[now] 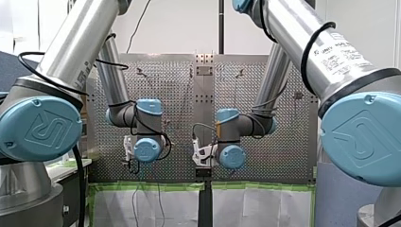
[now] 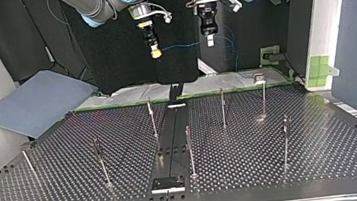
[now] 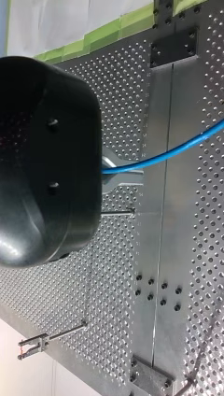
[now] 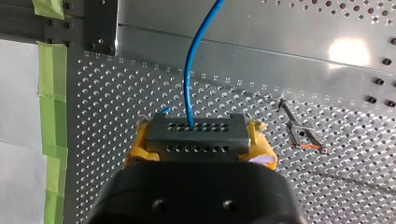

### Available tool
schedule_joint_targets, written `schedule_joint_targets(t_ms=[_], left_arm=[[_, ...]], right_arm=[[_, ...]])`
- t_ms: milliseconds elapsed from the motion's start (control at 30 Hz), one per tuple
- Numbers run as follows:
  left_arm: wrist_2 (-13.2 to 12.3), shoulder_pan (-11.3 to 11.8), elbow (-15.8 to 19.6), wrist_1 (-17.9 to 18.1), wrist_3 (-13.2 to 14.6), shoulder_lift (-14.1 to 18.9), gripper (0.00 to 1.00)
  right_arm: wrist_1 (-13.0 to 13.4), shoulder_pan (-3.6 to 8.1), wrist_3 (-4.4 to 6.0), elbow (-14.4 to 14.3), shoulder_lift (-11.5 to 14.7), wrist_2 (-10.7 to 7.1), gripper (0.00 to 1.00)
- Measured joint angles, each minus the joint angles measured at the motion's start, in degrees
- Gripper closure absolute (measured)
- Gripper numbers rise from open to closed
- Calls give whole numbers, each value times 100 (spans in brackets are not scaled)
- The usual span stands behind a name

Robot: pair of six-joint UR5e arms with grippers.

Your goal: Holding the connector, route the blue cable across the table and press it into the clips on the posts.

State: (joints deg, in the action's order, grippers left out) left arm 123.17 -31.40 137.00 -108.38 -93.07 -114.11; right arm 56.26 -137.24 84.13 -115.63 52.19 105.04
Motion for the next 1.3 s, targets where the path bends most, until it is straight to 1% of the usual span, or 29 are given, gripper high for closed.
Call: schedule_joint_targets(t_ms=[100,167,267,433,1000,1100,1200,1300], left_arm=[[13,14,15,-13,15,16,100],[74,74,74,-52,74,76,100],[154,159,213,-84,185,211,100],[189,198,406,-95,247,342,100],[172,195,418,-75,234,338,100],[89,169,301,27,187,286,100],[56,180,129,9,134,374,100],[49,228,-28,-124,74,528,100]], right_arm=[[0,0,0,0,-1,0,100],[0,0,0,0,-1,0,100],[0,0,-1,0,-2,0,100],[0,0,0,0,-2,0,100],[-8,7,8,8,-11,8,100],[-101,21,101,101,-59,92,100],[-257,-8,257,257,14,190,100],[-427,-39,428,429,160,161,100]])
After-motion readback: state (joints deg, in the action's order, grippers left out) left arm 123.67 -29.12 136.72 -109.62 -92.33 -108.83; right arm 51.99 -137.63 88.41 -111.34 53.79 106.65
